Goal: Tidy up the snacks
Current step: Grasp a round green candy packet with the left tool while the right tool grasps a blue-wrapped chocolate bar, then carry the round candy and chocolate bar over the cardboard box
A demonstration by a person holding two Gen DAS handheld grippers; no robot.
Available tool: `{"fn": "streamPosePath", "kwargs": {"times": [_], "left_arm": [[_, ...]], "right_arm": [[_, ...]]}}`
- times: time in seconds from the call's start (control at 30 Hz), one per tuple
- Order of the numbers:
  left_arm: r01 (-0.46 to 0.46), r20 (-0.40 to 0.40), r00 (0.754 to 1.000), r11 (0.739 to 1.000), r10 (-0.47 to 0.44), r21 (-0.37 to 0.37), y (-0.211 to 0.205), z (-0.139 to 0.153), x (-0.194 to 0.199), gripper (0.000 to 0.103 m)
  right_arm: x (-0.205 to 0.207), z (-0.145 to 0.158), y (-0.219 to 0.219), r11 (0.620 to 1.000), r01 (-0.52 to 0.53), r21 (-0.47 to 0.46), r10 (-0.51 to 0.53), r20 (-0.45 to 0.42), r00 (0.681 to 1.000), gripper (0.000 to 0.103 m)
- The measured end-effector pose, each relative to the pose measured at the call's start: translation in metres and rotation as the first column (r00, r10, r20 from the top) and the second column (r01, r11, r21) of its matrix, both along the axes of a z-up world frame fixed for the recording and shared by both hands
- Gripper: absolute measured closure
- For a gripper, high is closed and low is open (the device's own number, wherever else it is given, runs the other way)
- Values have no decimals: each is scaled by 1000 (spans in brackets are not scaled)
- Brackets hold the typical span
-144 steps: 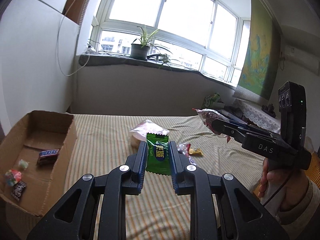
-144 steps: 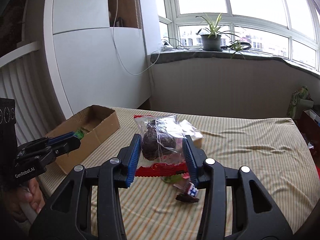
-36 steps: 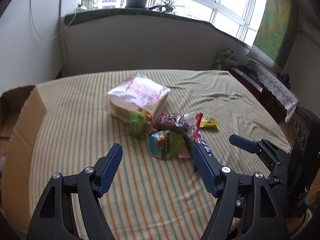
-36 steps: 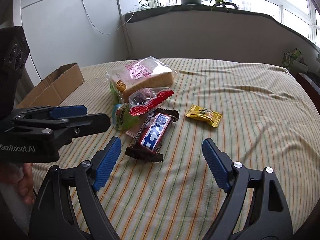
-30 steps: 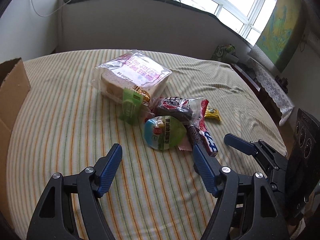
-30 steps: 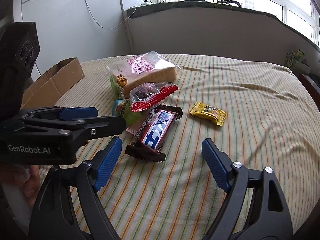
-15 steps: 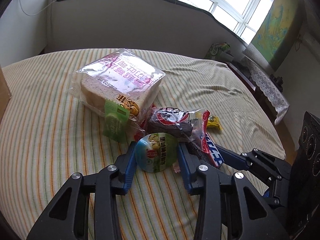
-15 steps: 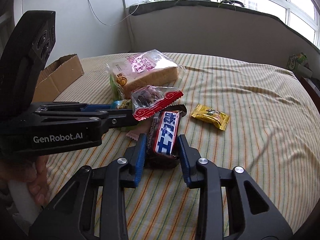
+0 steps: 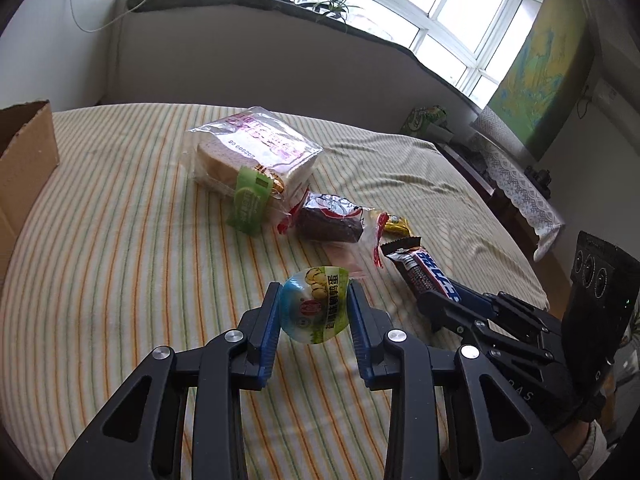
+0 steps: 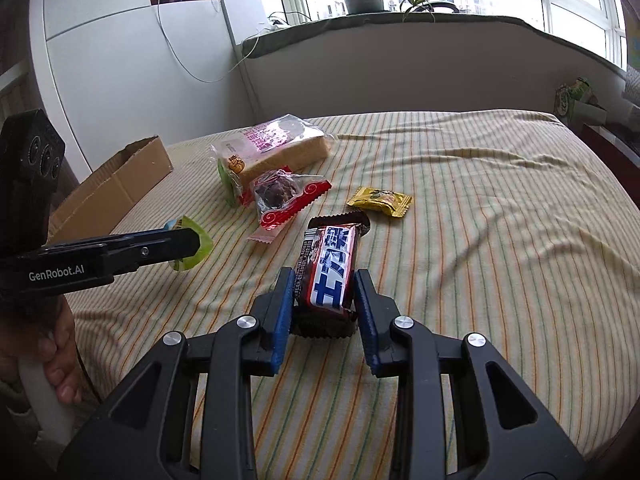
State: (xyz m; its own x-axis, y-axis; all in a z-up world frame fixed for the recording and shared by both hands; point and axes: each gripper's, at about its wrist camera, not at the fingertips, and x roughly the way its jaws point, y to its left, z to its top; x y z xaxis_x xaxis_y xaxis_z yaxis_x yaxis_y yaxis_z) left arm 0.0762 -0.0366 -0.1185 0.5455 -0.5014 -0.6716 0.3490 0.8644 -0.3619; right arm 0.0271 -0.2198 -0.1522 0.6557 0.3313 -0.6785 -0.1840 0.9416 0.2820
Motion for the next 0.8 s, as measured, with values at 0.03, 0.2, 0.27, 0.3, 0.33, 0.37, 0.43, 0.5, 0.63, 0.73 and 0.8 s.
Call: {"fn": "streamPosePath", "kwargs": {"times": [0.03, 0.2, 0.27, 0.3, 0.33, 0.37, 0.43, 0.5, 0.63, 0.73, 0.8], "left_arm": [[-2, 2, 1000, 1000, 2, 1, 0, 1, -3, 73], [-1, 15, 1000, 1000, 1, 4, -4, 5, -11, 73], [-2, 20, 1000, 1000, 2, 4, -5, 7, -13, 73], [-3, 23, 1000, 1000, 3, 3, -6, 8, -13, 73], [-2, 27, 1000, 1000, 2, 2, -6, 9, -13, 73], [-3, 31, 1000, 1000, 2, 2, -6, 10, -14, 73], [-3, 45, 999, 1000, 3, 0, -7, 15, -17, 73], [-7, 69, 998, 1000, 7, 1, -7, 23, -20, 73], [-15, 158, 987, 1000, 15, 2, -5, 54, -32, 73], [-24, 228, 973, 1000, 23, 0, 1, 78, -43, 73], [-33, 261, 965, 999, 33, -3, 5, 89, -48, 73]], "right_arm": [[-1, 0, 0, 1000, 1, 3, -1, 0, 1000, 72], [-8, 6, 0, 1000, 7, 7, -7, 18, 1000, 72], [-8, 9, 0, 1000, 8, 10, -8, 25, 1000, 72], [-9, 11, -1, 1000, 11, 14, -11, 30, 999, 72], [-10, 14, -2, 1000, 14, 23, -15, 36, 999, 72], [-11, 17, -4, 999, 17, 30, -19, 45, 999, 72], [-13, 29, -5, 999, 26, 32, -28, 76, 997, 72], [-15, 47, -9, 999, 37, 34, -41, 119, 992, 72], [-23, 82, -16, 998, 60, 35, -65, 197, 978, 72], [-28, 99, -18, 997, 70, 31, -75, 231, 970, 72], [-31, 105, -18, 997, 74, 28, -79, 244, 967, 72]]}}
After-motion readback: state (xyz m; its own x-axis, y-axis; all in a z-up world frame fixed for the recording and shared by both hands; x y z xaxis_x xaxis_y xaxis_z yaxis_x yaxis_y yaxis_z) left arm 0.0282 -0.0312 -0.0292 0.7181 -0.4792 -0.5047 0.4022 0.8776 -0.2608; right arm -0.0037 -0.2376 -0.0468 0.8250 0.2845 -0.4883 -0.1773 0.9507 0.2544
